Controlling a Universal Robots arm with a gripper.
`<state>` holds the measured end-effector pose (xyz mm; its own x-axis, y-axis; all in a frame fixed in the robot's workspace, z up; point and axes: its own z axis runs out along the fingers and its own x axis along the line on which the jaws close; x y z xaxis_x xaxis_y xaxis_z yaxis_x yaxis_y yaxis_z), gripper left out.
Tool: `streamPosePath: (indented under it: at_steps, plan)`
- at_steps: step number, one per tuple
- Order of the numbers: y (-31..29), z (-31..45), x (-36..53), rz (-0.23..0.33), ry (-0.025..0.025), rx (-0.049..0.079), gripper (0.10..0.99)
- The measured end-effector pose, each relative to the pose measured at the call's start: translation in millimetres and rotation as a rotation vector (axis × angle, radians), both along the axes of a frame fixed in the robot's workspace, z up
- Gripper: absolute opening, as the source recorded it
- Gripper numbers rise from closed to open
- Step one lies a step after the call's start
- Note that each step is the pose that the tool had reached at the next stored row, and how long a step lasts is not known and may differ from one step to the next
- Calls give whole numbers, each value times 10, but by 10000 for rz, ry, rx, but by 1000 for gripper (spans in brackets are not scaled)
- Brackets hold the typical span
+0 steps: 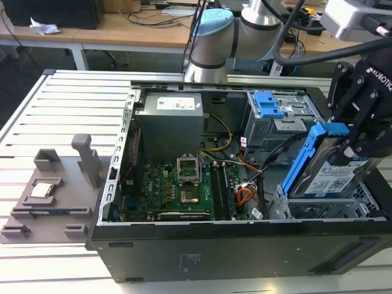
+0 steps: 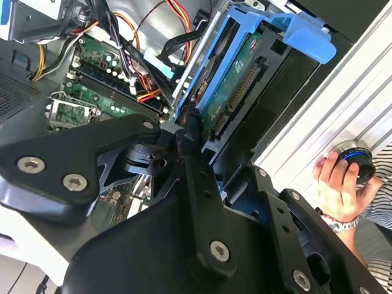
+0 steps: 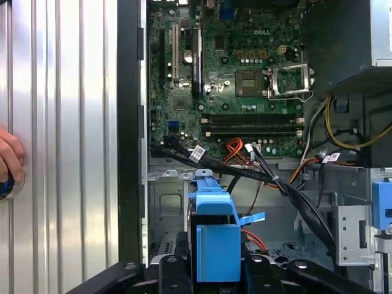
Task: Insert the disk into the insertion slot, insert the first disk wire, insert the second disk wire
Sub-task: 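Insert the disk into the insertion slot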
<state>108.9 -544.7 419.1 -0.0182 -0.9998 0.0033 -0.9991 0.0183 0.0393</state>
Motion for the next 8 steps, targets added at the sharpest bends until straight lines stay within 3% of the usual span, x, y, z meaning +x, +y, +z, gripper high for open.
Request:
streamPosePath:
  at_steps: [8]
  plan:
    - [0, -133, 0, 0, 0, -1, 361]
